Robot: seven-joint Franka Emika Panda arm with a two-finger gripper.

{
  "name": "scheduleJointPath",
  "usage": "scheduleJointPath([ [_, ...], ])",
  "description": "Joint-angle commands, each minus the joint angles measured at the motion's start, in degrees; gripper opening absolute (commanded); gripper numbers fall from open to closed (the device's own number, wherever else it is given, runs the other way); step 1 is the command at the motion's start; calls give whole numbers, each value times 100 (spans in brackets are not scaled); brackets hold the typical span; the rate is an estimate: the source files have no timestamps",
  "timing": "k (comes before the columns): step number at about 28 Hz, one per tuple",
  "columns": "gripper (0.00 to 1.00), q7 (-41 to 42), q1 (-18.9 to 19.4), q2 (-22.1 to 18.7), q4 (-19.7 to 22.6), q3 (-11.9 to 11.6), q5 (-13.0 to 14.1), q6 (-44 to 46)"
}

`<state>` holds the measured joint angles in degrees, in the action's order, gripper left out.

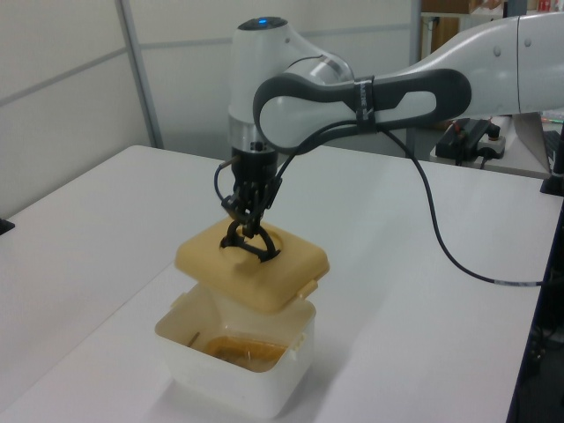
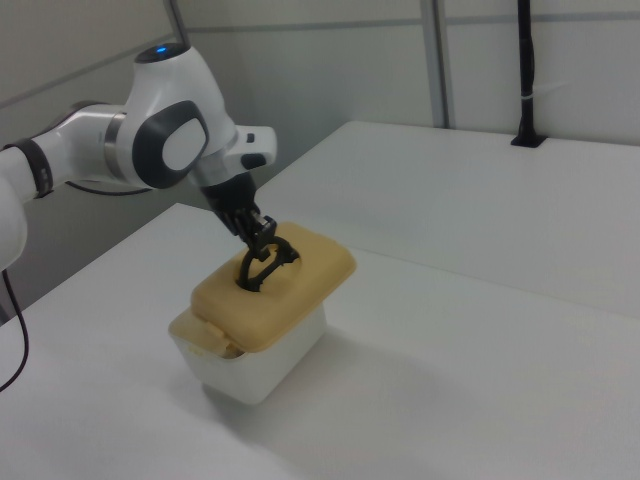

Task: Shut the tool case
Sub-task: 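Lower the lid onto the white box rim and press it down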

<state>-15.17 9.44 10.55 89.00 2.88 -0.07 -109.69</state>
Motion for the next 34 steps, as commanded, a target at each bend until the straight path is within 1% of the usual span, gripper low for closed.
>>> scheduleJointPath([
  [1,0,-276,408,149,-111,-68,-115,79],
  [7,0,-364,638,271,-111,-68,-159,79],
  [12,0,-364,646,307,-111,-68,-186,79],
  [15,0,-355,646,307,-111,-68,-265,79],
  [18,0,-338,647,289,-111,-68,-414,97],
  [23,0,-329,647,307,-102,11,-502,97],
  [25,0,-329,655,298,-85,28,-494,97],
  [30,0,-320,682,307,-41,160,-511,97],
  [34,0,-285,682,324,-41,160,-581,97],
])
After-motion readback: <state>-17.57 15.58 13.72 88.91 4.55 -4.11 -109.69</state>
